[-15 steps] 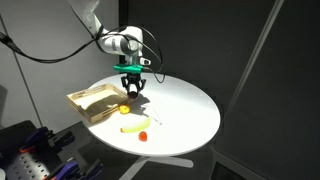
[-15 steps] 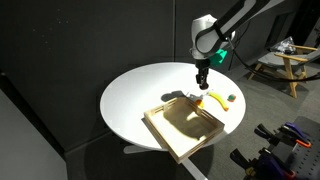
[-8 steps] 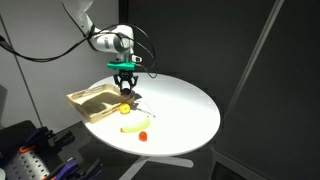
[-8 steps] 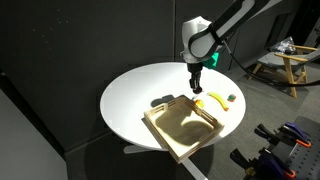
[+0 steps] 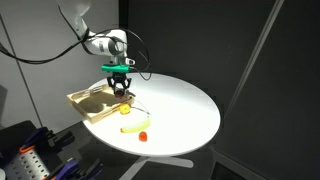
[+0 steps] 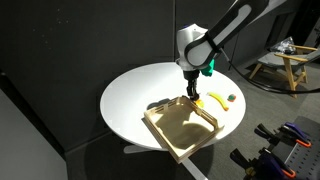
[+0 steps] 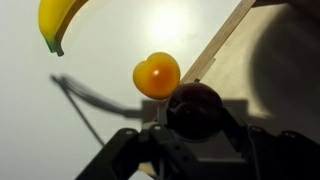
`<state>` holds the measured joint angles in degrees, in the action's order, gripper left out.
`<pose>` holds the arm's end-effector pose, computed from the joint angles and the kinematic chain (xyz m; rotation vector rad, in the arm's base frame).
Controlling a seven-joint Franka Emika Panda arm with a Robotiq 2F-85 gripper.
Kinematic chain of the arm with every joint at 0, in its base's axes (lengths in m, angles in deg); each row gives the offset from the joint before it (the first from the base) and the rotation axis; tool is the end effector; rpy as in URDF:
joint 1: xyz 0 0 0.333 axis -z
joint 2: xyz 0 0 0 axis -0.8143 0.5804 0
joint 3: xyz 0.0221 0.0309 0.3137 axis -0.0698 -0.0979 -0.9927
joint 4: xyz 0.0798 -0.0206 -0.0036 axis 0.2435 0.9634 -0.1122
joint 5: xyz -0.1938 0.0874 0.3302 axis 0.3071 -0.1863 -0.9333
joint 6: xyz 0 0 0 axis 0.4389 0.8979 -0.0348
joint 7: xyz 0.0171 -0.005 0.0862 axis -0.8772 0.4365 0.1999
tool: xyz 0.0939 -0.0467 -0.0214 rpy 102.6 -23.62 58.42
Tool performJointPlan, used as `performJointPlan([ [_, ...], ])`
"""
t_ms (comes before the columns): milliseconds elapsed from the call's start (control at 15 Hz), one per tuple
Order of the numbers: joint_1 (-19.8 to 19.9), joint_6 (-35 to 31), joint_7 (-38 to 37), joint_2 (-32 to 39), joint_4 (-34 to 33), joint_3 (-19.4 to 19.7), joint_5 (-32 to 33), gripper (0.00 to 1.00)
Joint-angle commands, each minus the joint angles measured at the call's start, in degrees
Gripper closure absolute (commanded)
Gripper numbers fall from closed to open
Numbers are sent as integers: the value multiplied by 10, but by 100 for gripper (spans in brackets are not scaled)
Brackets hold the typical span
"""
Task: Put the plum toy on the wooden tray
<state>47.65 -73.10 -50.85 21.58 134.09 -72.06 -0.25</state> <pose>0.5949 0.0997 0.2111 2.8965 0.8206 -0.2475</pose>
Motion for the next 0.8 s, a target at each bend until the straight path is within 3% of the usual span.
performJointPlan([
  [0,-5,-20,-13,6,10,1,25,16],
  [133,-4,-22,-12,9,12,2,28,2],
  [200,-3,-23,-11,9,13,2,27,0],
  [733,0,8,-111,-43,39,20,4,0],
])
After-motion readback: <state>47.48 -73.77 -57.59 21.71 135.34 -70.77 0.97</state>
